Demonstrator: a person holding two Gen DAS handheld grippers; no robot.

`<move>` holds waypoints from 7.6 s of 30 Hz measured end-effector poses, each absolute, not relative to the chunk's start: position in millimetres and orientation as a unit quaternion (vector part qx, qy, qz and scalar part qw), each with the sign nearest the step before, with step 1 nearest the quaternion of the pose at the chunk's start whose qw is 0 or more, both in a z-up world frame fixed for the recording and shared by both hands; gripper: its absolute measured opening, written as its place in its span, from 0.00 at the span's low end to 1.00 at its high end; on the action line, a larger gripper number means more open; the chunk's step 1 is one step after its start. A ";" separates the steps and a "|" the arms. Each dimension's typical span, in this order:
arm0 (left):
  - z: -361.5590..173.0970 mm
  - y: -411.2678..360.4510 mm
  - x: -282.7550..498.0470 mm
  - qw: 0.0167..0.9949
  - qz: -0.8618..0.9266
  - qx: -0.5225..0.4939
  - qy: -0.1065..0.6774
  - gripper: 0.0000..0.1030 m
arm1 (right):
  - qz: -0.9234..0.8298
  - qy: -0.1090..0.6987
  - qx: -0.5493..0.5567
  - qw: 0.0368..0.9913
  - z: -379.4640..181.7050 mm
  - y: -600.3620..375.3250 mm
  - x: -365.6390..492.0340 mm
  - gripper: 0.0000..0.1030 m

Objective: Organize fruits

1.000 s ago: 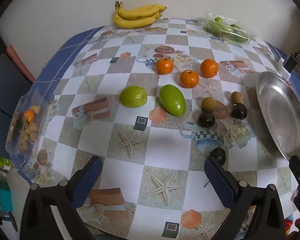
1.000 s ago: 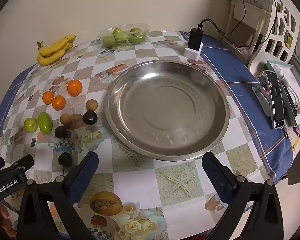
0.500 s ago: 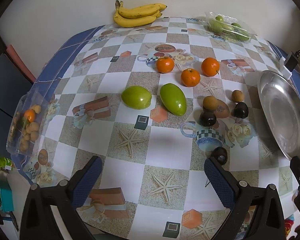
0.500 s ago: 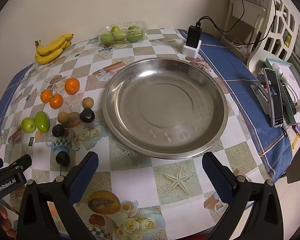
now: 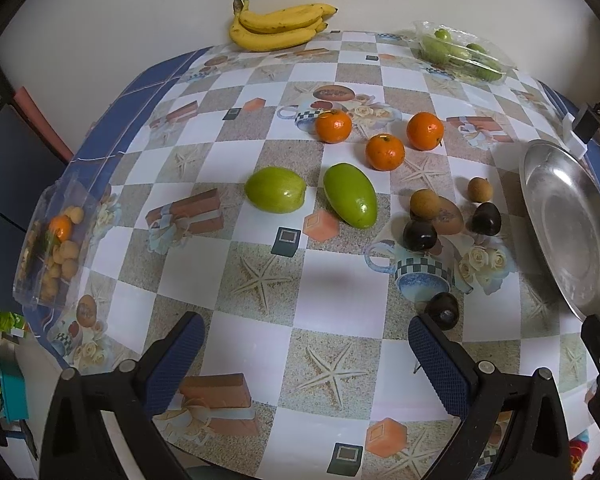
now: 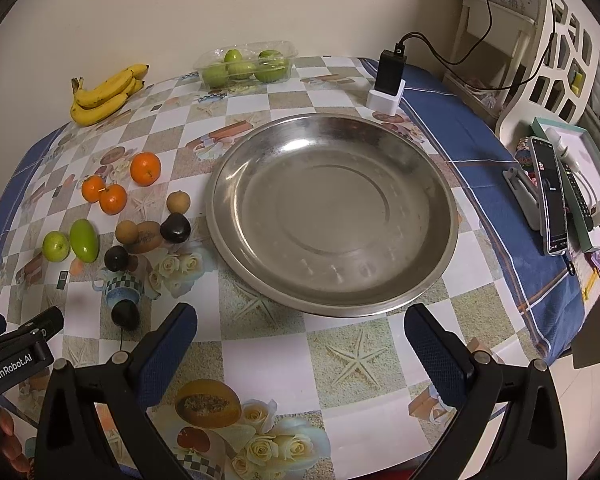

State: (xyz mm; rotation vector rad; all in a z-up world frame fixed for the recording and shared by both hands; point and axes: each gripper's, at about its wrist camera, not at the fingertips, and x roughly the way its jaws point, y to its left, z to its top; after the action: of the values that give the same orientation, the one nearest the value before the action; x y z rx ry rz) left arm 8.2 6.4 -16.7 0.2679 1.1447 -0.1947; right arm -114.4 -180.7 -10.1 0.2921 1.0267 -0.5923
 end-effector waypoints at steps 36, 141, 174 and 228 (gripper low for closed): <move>-17.4 10.6 10.5 0.827 -0.092 0.119 0.542 1.00 | -0.272 0.488 0.130 0.819 -10.6 -177.3 -110.9 1.00; -53.2 -26.7 117.5 0.782 -0.116 0.007 0.612 0.48 | -0.074 0.547 0.246 0.797 -42.0 -155.7 10.4 0.26; -2.0 -156.8 47.5 0.780 -0.286 0.051 0.553 0.40 | -0.249 0.501 0.315 0.767 -36.7 -298.7 -55.5 0.27; -41.4 -133.7 71.5 0.810 -0.122 0.160 0.551 1.00 | -0.271 0.516 0.256 0.771 -40.4 -312.8 -63.8 0.99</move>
State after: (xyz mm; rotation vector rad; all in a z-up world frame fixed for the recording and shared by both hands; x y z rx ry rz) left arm 71.5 -133.7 -41.4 0.3421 1.1765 -0.2610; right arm -63.8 -312.8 -40.4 0.5558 1.1197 -0.5876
